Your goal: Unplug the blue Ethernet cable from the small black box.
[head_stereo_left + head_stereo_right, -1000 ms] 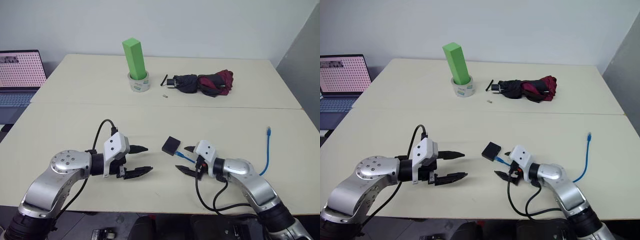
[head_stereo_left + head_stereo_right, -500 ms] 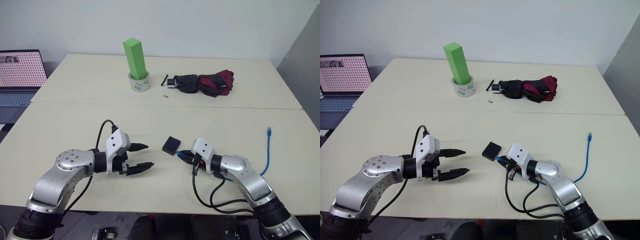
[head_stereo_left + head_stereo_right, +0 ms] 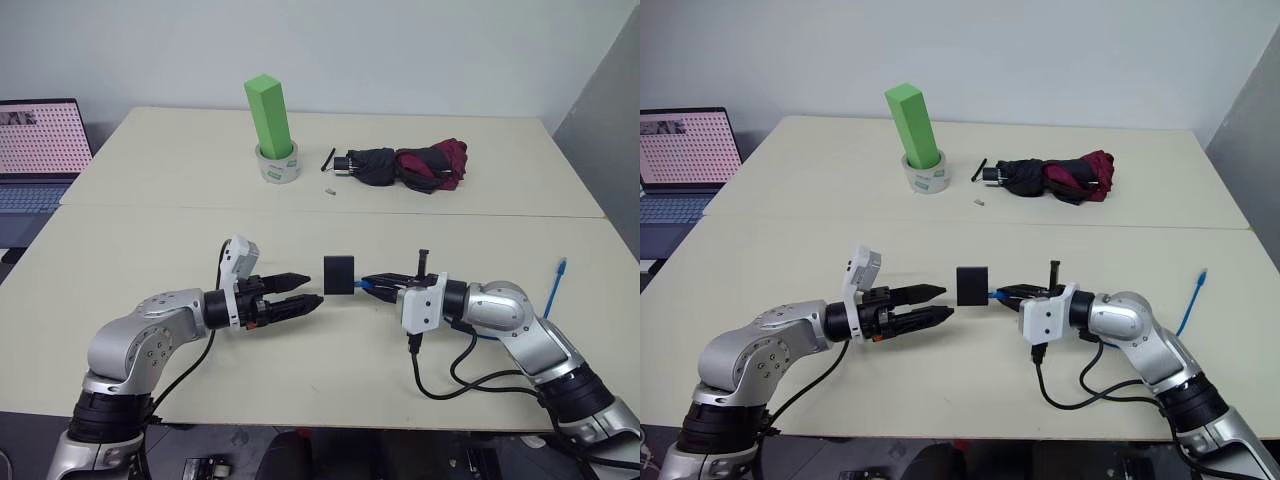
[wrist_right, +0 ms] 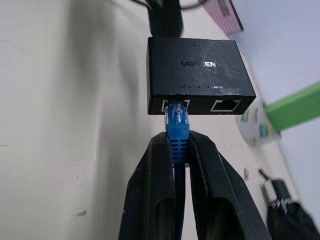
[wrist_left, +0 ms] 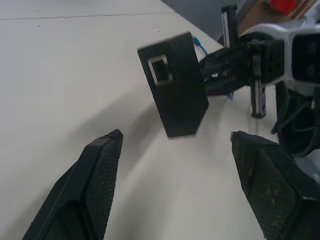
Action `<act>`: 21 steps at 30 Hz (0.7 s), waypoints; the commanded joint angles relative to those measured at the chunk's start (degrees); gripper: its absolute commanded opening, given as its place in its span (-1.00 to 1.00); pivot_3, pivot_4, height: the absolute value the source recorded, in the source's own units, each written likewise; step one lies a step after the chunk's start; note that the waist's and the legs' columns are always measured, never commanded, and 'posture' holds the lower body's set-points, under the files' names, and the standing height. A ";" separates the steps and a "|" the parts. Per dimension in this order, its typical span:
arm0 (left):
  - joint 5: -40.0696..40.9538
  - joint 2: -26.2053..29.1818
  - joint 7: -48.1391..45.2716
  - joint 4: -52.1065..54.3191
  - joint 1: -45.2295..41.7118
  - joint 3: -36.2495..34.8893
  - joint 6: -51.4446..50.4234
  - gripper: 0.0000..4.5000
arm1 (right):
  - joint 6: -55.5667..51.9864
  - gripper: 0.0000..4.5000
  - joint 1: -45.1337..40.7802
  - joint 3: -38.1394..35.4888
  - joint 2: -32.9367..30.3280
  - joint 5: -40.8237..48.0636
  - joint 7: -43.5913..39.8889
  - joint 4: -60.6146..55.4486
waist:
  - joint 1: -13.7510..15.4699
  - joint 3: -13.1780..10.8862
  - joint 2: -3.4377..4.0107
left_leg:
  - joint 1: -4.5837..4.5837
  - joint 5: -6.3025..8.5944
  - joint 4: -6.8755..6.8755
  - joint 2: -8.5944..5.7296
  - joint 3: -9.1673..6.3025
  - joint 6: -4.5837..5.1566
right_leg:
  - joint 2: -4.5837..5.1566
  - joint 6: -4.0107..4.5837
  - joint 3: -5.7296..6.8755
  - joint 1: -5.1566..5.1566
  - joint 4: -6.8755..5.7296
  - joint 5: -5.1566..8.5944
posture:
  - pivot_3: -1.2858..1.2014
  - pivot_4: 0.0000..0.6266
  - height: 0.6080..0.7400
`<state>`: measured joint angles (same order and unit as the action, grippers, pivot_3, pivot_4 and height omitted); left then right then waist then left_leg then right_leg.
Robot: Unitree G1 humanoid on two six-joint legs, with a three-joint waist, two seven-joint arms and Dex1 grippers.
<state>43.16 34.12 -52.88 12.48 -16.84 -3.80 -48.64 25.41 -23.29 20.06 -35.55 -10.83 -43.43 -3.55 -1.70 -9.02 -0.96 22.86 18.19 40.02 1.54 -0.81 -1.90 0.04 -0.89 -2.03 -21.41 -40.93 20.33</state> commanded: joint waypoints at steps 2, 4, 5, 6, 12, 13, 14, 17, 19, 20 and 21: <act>4.09 -2.75 1.64 -0.10 -2.69 -1.68 -2.10 0.62 | 6.57 -0.94 -1.94 0.09 0.08 -1.24 0.17 -0.25 | 0.02 0.00 0.00 | -0.01 0.00 0.02 0.00 -0.02 0.00 | 0.00 0.00 0.02 0.01 -0.01 0.00 | 0.03 -0.52 1.00; 4.92 -3.49 1.69 -0.31 -2.98 -1.75 -2.52 0.62 | 7.48 -0.94 -2.22 0.16 0.37 -1.41 0.17 0.06 | -0.03 0.00 0.00 | -0.01 0.00 0.03 0.00 -0.01 0.00 | 0.00 0.00 0.01 0.01 -0.02 0.00 | 0.03 -0.52 1.00; 5.33 -3.74 1.59 -0.36 -3.02 -1.78 -2.59 0.62 | 7.93 -0.94 -2.39 0.13 0.55 -1.46 0.25 0.18 | -0.03 0.00 0.00 | -0.01 0.00 0.03 0.00 0.00 -0.01 | 0.00 0.00 0.00 0.01 -0.02 0.00 | 0.03 -0.52 1.00; 5.86 -4.09 1.70 -0.45 -3.01 -1.98 -2.69 0.55 | 8.28 -0.94 -2.57 0.11 0.68 -1.51 0.30 0.26 | -0.04 0.00 0.00 | -0.01 0.00 0.02 0.00 0.00 -0.01 | 0.00 0.00 0.00 0.00 -0.02 0.00 | 0.03 -0.52 1.00; 8.89 -4.37 1.19 -0.12 -2.57 -3.04 -3.48 0.01 | 10.14 -0.94 -3.22 -0.65 1.14 -1.45 1.12 1.62 | -0.03 0.00 0.00 | -0.01 0.00 0.03 0.01 0.00 -0.01 | 0.00 0.00 0.01 0.01 -0.02 0.00 | 0.03 -0.52 1.00; 9.14 -4.31 1.18 -0.14 -2.57 -3.14 -3.57 -0.11 | 10.35 -0.94 -3.29 -0.76 1.17 -1.42 1.30 1.84 | 0.00 0.00 0.00 | -0.01 0.00 0.03 0.01 -0.01 -0.01 | 0.00 0.00 0.01 0.01 -0.02 0.00 | 0.03 -0.52 1.00; 9.45 -4.16 1.10 -0.22 -2.58 -3.25 -3.70 -0.19 | 10.81 -0.94 -3.46 -0.84 1.22 -1.53 1.53 2.16 | 0.00 0.00 0.00 | -0.01 -0.01 0.03 0.01 -0.01 -0.01 | 0.00 0.00 0.02 0.01 -0.01 0.00 | 0.03 -0.52 1.00; 10.26 -3.99 1.09 -0.43 -2.66 -3.41 -4.07 -0.43 | 12.23 -0.94 -3.91 -0.97 1.37 -1.57 2.12 2.81 | -0.01 0.00 0.00 | -0.01 -0.01 0.03 0.01 0.00 -0.01 | 0.00 0.00 0.00 0.01 -0.01 0.00 | 0.03 -0.52 1.00; 10.62 -4.11 1.18 -0.51 -2.79 -3.44 -4.25 -0.63 | 13.33 -0.94 -4.26 -0.96 1.53 -1.36 2.53 3.12 | -0.02 0.00 0.00 | -0.01 -0.01 0.03 0.01 -0.01 -0.01 | 0.00 0.00 0.00 0.01 -0.02 0.00 | 0.03 -0.52 1.00; 10.67 -4.09 1.12 -0.53 -2.86 -3.38 -4.29 -0.65 | 13.51 -0.94 -4.48 -0.73 1.51 -1.35 2.29 3.18 | -0.02 0.00 0.00 | -0.01 -0.01 0.03 0.01 -0.01 -0.01 | 0.00 0.00 0.00 0.00 -0.01 0.00 | 0.03 -0.52 1.00; 10.73 -4.06 1.05 -0.59 -2.92 -3.34 -4.33 -0.65 | 13.59 -0.94 -4.75 -0.06 1.25 -1.25 1.31 3.32 | -0.02 0.00 0.00 | -0.01 -0.01 0.03 0.01 -0.01 -0.01 | 0.00 0.00 0.00 0.00 -0.02 0.00 | 0.03 -0.52 1.00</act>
<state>52.83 29.89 -51.79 11.17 -19.03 -6.18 -53.04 37.14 -26.27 20.57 -34.57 -12.78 -42.14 1.07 -1.73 -9.01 -0.96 22.85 18.19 40.05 1.55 -0.81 -1.91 0.04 -0.89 -2.03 -21.40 -40.95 20.33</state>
